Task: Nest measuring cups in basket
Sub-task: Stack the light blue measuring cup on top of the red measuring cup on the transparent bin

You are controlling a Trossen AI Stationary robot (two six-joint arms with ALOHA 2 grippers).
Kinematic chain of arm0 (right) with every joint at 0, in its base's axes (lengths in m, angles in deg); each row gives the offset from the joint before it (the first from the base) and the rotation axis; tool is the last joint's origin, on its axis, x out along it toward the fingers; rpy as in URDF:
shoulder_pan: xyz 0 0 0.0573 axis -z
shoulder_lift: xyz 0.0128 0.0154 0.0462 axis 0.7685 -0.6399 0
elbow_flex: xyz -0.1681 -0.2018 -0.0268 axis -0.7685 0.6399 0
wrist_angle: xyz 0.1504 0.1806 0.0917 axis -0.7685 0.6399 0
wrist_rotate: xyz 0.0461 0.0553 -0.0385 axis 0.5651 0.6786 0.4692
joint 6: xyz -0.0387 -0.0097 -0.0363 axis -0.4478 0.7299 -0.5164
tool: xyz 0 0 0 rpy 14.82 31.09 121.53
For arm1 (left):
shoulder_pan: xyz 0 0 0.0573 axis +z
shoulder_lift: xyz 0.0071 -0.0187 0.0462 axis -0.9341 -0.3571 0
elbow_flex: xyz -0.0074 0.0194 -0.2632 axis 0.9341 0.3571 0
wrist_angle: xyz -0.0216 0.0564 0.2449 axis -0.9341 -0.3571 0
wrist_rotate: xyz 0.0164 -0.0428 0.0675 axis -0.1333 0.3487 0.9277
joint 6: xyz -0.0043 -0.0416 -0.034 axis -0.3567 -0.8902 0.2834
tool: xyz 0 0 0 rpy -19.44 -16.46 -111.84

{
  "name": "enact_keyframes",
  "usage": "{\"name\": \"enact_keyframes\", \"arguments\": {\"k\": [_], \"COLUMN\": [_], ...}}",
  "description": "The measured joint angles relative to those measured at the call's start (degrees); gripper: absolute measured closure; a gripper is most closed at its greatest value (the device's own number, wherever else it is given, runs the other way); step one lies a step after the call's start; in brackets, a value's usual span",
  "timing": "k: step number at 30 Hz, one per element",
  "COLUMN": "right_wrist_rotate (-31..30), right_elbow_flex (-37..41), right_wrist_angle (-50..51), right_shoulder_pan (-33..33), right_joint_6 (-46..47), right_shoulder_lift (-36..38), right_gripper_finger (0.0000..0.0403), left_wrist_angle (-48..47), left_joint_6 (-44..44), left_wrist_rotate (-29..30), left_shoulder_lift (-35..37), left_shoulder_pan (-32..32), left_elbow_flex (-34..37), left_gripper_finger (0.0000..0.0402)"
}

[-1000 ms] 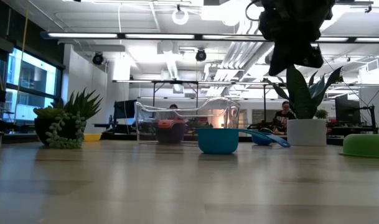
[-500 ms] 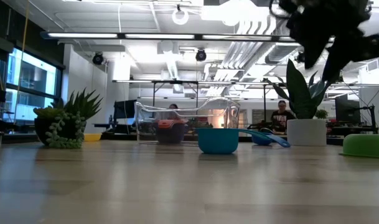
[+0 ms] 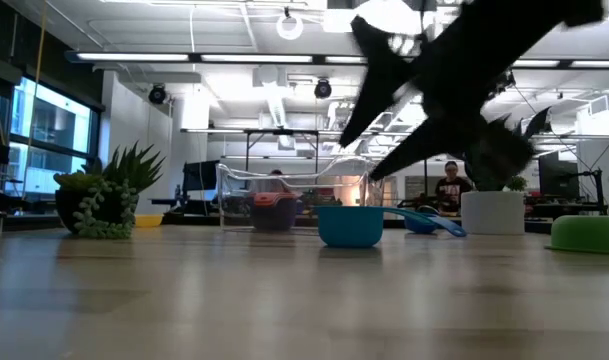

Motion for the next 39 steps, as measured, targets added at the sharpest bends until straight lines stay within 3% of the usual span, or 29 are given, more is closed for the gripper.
{"name": "enact_keyframes", "arguments": {"k": [5, 13, 23, 33, 39], "right_wrist_rotate": [1.73, 6.64, 7.21, 12.32, 14.3], "right_elbow_flex": [-2.44, -2.61, -2.61, -2.59, -2.55], "right_wrist_angle": [2.66, 14.56, 15.22, 15.78, 16.89], "right_shoulder_pan": [3.82, 3.2, 7.66, 11.34, 11.67], "right_joint_6": [-0.52, 0.35, -0.47, -4.91, -4.76], "right_shoulder_lift": [-4.27, -0.54, -0.45, -1.25, -2.7], "right_gripper_finger": [0.0226, 0.0242, 0.0242, 0.0243, 0.0272], "left_wrist_angle": [0.02, 0.04, 0.04, 0.04, 0.12], "left_joint_6": [-0.04, -1.86, -1.91, -1.96, -1.97], "left_wrist_rotate": [0.0, 0.0, 0.0, 0.02, 0.04], "left_shoulder_lift": [0.0, 0.03, 0.02, 0.02, -0.02], "left_shoulder_pan": [0.0, 0.0, 0.0, 0.0, -0.02], "left_elbow_flex": [0.0, 0.0, 0.0, 0.0, 0.04], "left_gripper_finger": [0.0173, 0.0173, 0.0173, 0.0173, 0.0173]}}
